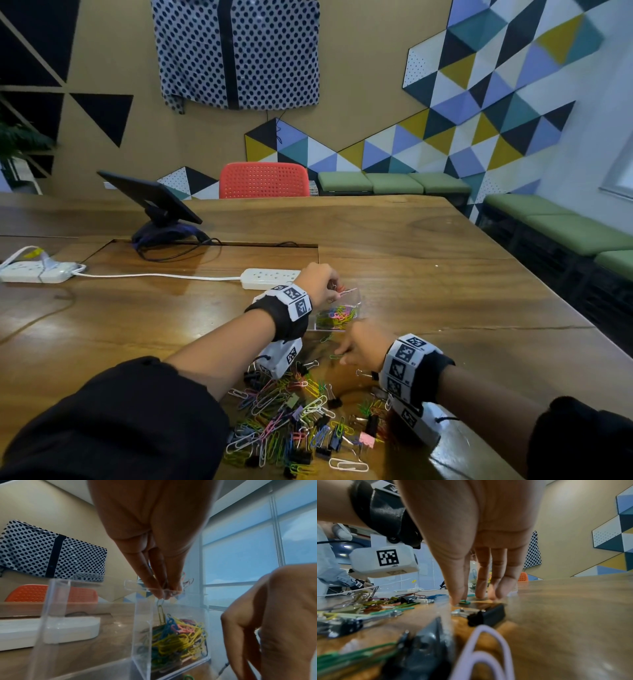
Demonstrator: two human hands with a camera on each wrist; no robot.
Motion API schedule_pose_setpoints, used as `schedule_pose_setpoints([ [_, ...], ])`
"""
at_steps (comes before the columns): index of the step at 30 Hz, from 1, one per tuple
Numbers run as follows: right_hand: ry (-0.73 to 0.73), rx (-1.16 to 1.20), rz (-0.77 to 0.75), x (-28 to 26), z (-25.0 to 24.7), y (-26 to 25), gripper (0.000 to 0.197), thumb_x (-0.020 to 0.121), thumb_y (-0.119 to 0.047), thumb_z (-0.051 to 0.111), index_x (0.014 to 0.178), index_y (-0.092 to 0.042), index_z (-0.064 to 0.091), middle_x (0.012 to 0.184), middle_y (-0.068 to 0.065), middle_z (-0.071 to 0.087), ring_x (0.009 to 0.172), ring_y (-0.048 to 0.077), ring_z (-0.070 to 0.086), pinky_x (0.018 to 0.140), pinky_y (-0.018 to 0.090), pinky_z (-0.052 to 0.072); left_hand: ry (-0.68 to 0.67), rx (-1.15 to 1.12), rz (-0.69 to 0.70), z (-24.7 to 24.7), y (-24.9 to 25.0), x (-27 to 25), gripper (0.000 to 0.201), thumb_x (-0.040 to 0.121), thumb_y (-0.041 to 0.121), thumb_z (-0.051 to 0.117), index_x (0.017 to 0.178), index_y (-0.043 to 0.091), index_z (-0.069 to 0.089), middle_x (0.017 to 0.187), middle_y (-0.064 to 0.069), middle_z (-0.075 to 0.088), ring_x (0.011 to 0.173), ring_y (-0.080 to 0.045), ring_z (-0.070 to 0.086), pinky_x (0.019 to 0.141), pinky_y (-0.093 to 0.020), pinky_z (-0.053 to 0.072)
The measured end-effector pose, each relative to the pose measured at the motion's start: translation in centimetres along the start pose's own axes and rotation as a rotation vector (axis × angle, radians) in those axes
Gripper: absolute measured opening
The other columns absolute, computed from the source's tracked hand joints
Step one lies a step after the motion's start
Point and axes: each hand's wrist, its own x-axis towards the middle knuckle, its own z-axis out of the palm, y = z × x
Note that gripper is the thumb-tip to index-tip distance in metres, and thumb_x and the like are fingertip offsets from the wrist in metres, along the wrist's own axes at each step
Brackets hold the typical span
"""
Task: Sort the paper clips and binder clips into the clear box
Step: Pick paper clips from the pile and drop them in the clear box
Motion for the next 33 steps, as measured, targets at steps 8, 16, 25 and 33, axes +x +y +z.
schedule_pose_setpoints([
  [8,-0.008,0.094,0.004,0.4,-0.3,-0.7,0.016,0.081,-0.022,0.07,0.094,-0.013,0.074,0.098,0.001,0.073,0.089,0.014,0.066,0.079,0.025,0.05,-0.07,0.017,-0.003,0.3,-0.5,0.4,0.021,0.083,0.019,0.069,0.1,0.007,0.071,0.103,-0.01,0.071,0.1,-0.024,0.064,0.087,-0.029,0.049],
  [16,-0.06,0.149,0.044,0.7,-0.2,-1.2,0.014,0.085,-0.007,0.06,0.09,-0.01,0.073,0.097,0.003,0.073,0.085,0.014,0.066,0.083,0.027,0.054,-0.072,-0.134,0.044,0.4,-0.9,0.2,0.024,0.085,-0.001,0.062,0.107,0.005,0.069,0.105,-0.009,0.071,0.098,-0.018,0.066,0.09,-0.026,0.051],
  [25,-0.061,0.117,0.061,0.2,-0.5,-1.1,0.02,0.087,-0.002,0.053,0.081,-0.018,0.064,0.092,0.001,0.068,0.077,0.009,0.055,0.069,0.018,0.044,0.096,-0.415,0.154,-0.7,-2.1,-2.2,0.027,0.088,-0.005,0.052,0.102,0.008,0.07,0.103,-0.002,0.071,0.088,-0.003,0.062,0.073,0.0,0.045],
  [33,0.275,0.236,0.05,0.6,-4.5,0.0,0.012,0.086,-0.009,0.06,0.081,-0.018,0.066,0.08,-0.007,0.064,0.071,0.002,0.058,0.069,0.015,0.051,0.088,-0.375,0.084,-2.0,-5.8,-7.2,0.014,0.086,0.003,0.057,0.087,0.01,0.069,0.087,0.007,0.064,0.075,0.004,0.055,0.065,-0.007,0.044],
])
